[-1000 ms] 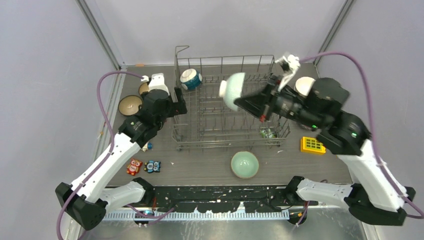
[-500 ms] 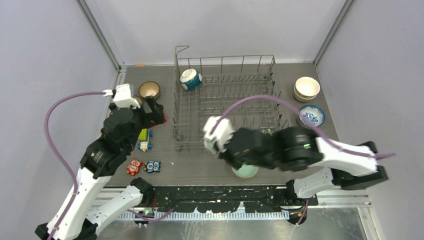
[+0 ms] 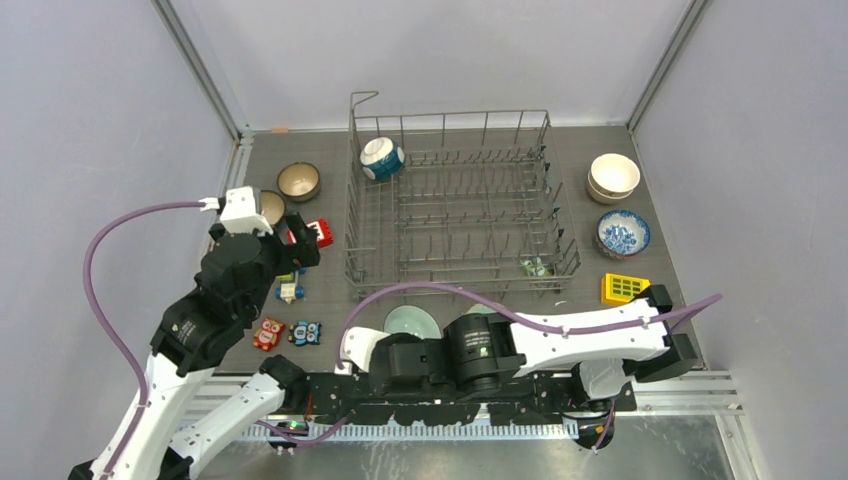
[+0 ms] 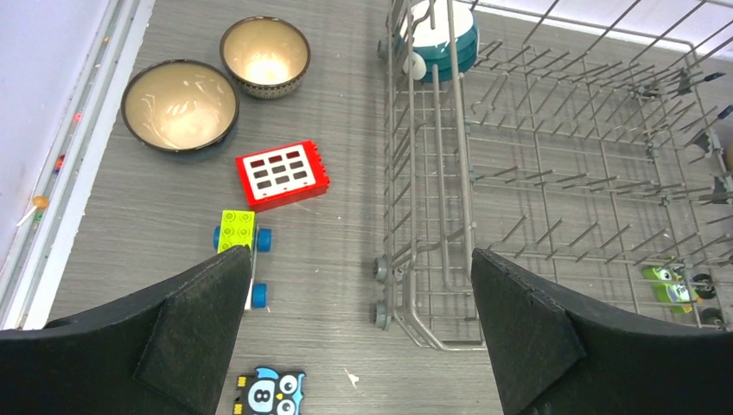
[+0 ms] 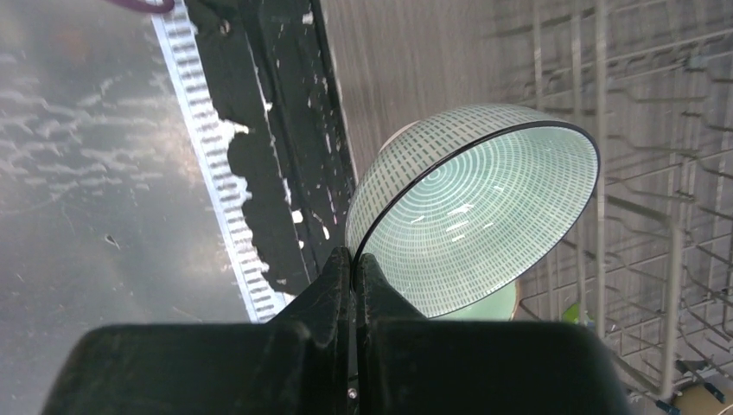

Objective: Unload the bowls from the dish rack
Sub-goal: Place the bowl at the center of the board.

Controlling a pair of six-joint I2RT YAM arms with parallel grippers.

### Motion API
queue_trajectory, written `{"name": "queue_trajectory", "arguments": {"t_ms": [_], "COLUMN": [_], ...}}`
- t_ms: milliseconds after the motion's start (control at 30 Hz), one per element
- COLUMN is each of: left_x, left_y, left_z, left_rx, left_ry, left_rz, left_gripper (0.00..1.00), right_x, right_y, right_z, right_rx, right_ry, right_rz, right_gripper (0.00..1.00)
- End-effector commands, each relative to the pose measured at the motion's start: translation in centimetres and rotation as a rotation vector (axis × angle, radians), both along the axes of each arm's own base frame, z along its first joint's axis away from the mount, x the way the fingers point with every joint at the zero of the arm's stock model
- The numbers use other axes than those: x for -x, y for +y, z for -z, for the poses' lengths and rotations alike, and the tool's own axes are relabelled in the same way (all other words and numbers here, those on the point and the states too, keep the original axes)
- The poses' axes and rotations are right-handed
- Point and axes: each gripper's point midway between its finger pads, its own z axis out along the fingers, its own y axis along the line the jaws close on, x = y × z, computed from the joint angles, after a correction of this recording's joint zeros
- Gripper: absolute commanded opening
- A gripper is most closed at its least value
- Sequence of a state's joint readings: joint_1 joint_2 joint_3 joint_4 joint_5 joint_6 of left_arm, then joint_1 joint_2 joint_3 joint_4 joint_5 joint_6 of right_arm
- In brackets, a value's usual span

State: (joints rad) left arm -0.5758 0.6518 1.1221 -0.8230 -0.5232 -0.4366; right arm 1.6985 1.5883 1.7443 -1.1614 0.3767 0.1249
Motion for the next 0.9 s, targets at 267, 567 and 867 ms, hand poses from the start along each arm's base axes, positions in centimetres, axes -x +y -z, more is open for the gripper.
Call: {"name": "queue_trajectory", "arguments": {"t_ms": [267, 567, 867], "left_x": [0.0, -0.1, -0.1], "left_y": [-0.3, -0.5, -0.4], "left_z": [2.3, 3.9, 4.4], "left_rx": [-0.004, -0.009, -0.015], "left_ry": [0.036, 0.064, 0.069], "left_rz": [0.004, 0.004, 0.0], "left_gripper": [1.0, 1.0, 1.0], "right_x": [1.1, -1.6, -2.9], "right_y": [0.9, 1.4, 0.6], "right_z": [9.8, 12.8, 15.5], "right_rx": [0.19, 0.271, 0.35], "right_ry": [-0.001, -0.057, -0.054], "right_rz": [-0.111, -0.106, -0.096], "right_gripper": [0.01, 0.01, 0.01]}}
